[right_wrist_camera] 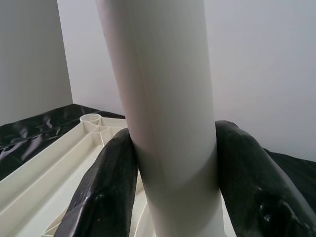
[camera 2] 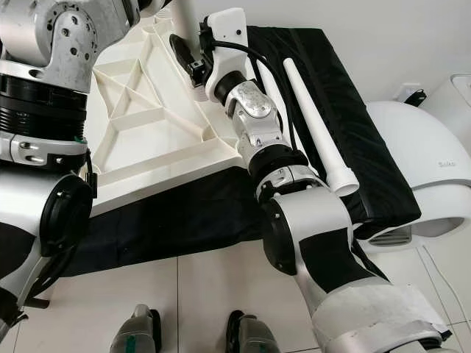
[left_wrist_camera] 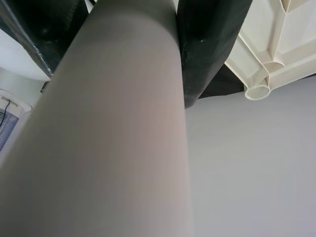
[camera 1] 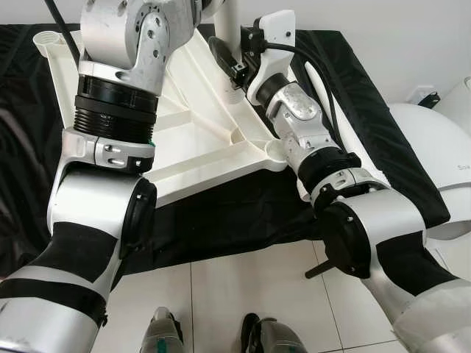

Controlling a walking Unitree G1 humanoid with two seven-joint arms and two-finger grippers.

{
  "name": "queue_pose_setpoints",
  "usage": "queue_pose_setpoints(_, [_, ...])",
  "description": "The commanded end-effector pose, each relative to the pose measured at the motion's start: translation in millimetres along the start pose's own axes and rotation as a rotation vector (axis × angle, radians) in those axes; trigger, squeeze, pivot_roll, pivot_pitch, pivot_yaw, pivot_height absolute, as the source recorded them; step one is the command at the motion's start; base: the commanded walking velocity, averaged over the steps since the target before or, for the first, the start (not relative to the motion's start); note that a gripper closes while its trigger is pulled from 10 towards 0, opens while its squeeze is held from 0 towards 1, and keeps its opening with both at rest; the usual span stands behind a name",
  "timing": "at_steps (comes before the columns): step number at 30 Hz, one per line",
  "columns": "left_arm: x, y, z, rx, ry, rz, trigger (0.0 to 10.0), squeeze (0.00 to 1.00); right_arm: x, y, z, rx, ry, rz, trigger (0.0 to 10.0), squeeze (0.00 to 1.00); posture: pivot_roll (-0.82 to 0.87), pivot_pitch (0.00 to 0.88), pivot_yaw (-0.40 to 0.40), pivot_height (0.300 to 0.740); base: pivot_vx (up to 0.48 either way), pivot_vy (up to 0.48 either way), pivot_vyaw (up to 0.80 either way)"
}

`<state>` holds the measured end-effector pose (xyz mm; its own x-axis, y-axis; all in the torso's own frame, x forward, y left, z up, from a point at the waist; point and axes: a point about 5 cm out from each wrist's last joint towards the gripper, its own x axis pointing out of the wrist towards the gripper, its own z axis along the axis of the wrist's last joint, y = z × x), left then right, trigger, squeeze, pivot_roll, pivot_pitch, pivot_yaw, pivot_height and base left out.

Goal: Building children table

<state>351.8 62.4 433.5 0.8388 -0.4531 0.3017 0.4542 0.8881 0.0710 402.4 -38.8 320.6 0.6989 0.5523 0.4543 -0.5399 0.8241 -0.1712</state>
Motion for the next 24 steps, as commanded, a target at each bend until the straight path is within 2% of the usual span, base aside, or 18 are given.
queue_pose_setpoints(1, [-1.9, -12.7, 8, 0.018, -0.037, -0.187, 10.0, 0.00, -4.5, -15.7, -2, 0.073, 0.015, -0.095, 0.0, 0.00, 0.13, 0.151, -0.067, 0.740, 0.000, 0.000, 0.00])
queue_pose_setpoints(2, [-1.9, -12.7, 8, 0.018, -0.037, -0.187, 10.0, 0.00, -4.5, -15.7, -2, 0.073, 0.015, -0.095, 0.0, 0.00, 0.13, 0.151, -0.067, 0.740, 0.000, 0.000, 0.00])
queue_pose_setpoints(3, [-2.2, -13.2, 9, 0.002, -0.043, -0.198, 10.0, 0.92, -5.0, -17.1, -3, 0.096, 0.018, -0.106, 0.0, 0.00, 0.13, 0.152, -0.066, 0.740, 0.000, 0.000, 0.00])
queue_pose_setpoints(4, [-2.2, -13.2, 9, 0.002, -0.043, -0.198, 10.0, 0.92, -5.0, -17.1, -3, 0.096, 0.018, -0.106, 0.0, 0.00, 0.13, 0.152, -0.066, 0.740, 0.000, 0.000, 0.00])
queue_pose_setpoints(5, [-2.3, -12.8, 9, -0.016, -0.046, -0.205, 10.0, 1.00, -5.3, -18.8, -3, 0.095, 0.021, -0.119, 0.0, 0.00, 0.13, 0.152, -0.064, 0.740, 0.000, 0.000, 0.00])
queue_pose_setpoints(7, [-2.4, -12.5, 10, -0.029, -0.048, -0.208, 10.0, 1.00, -5.5, -19.8, -3, 0.093, 0.023, -0.127, 0.0, 0.00, 0.13, 0.152, -0.064, 0.740, 0.000, 0.000, 0.00])
queue_pose_setpoints(9, [-2.0, -11.4, 11, -0.079, -0.052, -0.228, 10.0, 1.00, -5.9, -21.7, -4, 0.102, 0.031, -0.152, 0.0, 0.00, 0.13, 0.156, -0.060, 0.740, 0.000, 0.000, 0.00])
queue_pose_setpoints(15, [-1.4, -7.9, 7, -0.073, -0.025, -0.239, 10.0, 1.00, -7.3, -25.9, -5, 0.128, 0.037, -0.205, 0.0, 0.00, 0.13, 0.166, -0.053, 0.740, 0.000, 0.000, 0.00])
queue_pose_setpoints(16, [-2.4, -4.4, 6, -0.079, -0.025, -0.239, 10.0, 0.00, -8.6, -28.6, -5, 0.133, 0.036, -0.218, 0.0, 0.00, 0.13, 0.170, -0.055, 0.740, 0.000, 0.000, 0.00])
queue_pose_setpoints(17, [-2.4, -4.4, 6, -0.079, -0.025, -0.239, 10.0, 0.00, -8.6, -28.6, -5, 0.133, 0.036, -0.218, 0.0, 0.00, 0.13, 0.170, -0.055, 0.740, 0.000, 0.000, 0.00])
queue_pose_setpoints(19, [-5.2, 8.6, 2, -0.092, -0.027, -0.216, 10.0, 0.00, -12.5, -34.7, -7, 0.153, 0.036, -0.240, 0.0, 0.00, 0.13, 0.172, -0.060, 0.740, 0.000, 0.000, 0.00])
queue_pose_setpoints(22, [-6.4, 14.3, 1, -0.099, -0.026, -0.206, 10.0, 0.00, -13.9, -36.8, -7, 0.161, 0.035, -0.247, 0.0, 0.00, 0.13, 0.172, -0.060, 0.740, 0.000, 0.000, 0.00])
queue_pose_setpoints(24, [-11.0, 33.0, -9, -0.103, -0.017, -0.142, 10.0, 0.00, -18.8, -43.0, -9, 0.157, 0.029, -0.256, 0.0, 0.00, 0.13, 0.172, -0.065, 0.740, 0.000, 0.000, 0.00])
